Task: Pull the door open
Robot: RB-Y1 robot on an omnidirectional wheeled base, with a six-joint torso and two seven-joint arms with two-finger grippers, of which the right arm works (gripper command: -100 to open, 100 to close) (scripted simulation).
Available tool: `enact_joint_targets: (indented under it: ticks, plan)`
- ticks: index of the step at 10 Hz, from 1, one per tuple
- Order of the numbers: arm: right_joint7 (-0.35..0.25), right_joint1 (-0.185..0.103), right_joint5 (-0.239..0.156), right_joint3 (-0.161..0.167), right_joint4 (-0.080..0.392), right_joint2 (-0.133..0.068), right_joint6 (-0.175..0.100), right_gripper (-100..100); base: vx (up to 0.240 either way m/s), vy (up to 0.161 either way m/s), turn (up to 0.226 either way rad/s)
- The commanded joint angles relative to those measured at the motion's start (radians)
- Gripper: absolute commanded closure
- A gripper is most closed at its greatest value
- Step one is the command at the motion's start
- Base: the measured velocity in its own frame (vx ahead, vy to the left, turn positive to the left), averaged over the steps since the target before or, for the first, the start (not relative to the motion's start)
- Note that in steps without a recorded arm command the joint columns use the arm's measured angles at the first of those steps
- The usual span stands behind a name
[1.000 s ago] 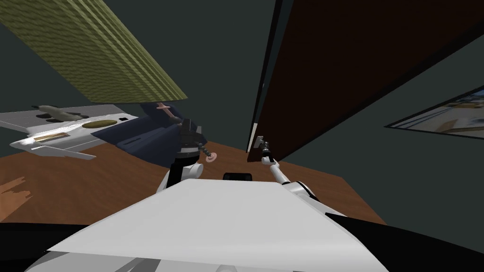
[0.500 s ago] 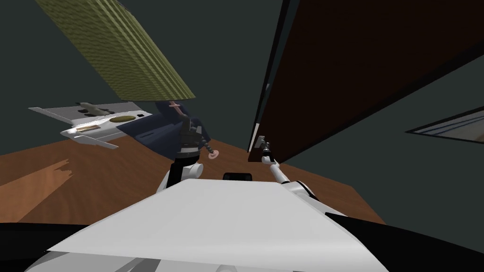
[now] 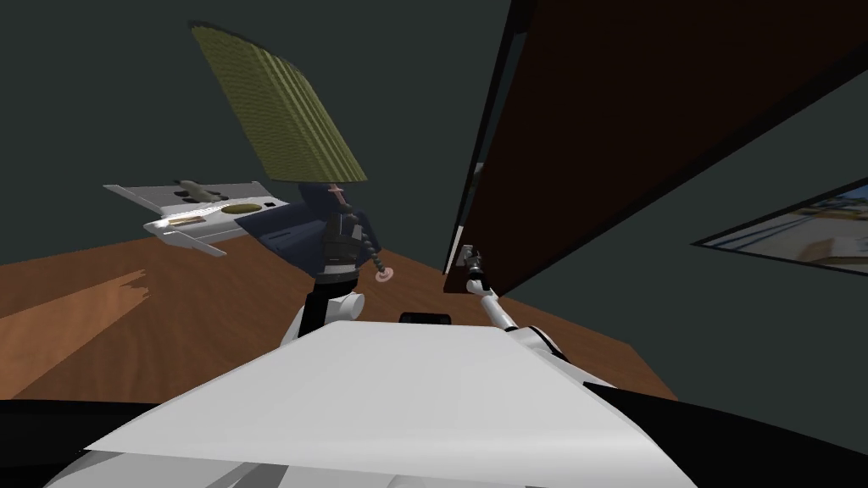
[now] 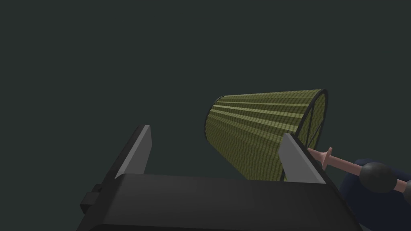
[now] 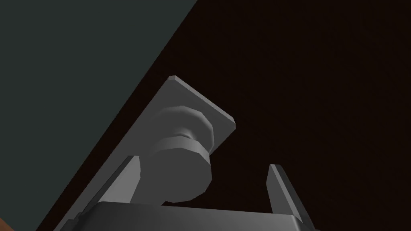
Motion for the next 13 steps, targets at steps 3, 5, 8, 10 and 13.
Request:
enact_joint_targets:
  ticks: [3, 5, 8, 10, 13]
  plan:
    - [-0.097, 0.003, -0.079, 0.020, -0.025, 0.023, 0.015, -100, -0.106, -0.068, 0.075]
    - [-0.150, 0.008, -0.124, 0.030, -0.045, 0.036, 0.027, -100, -0.108, -0.075, 0.071]
    - [-0.222, 0.016, -0.188, 0.043, -0.073, 0.053, 0.045, -100, -0.100, -0.057, 0.071]
    - [-0.263, 0.020, -0.223, 0.051, -0.089, 0.063, 0.055, -100, -0.094, -0.057, 0.058]
    - [-0.319, 0.026, -0.272, 0.061, -0.110, 0.076, 0.069, -100, -0.108, -0.055, 0.055]
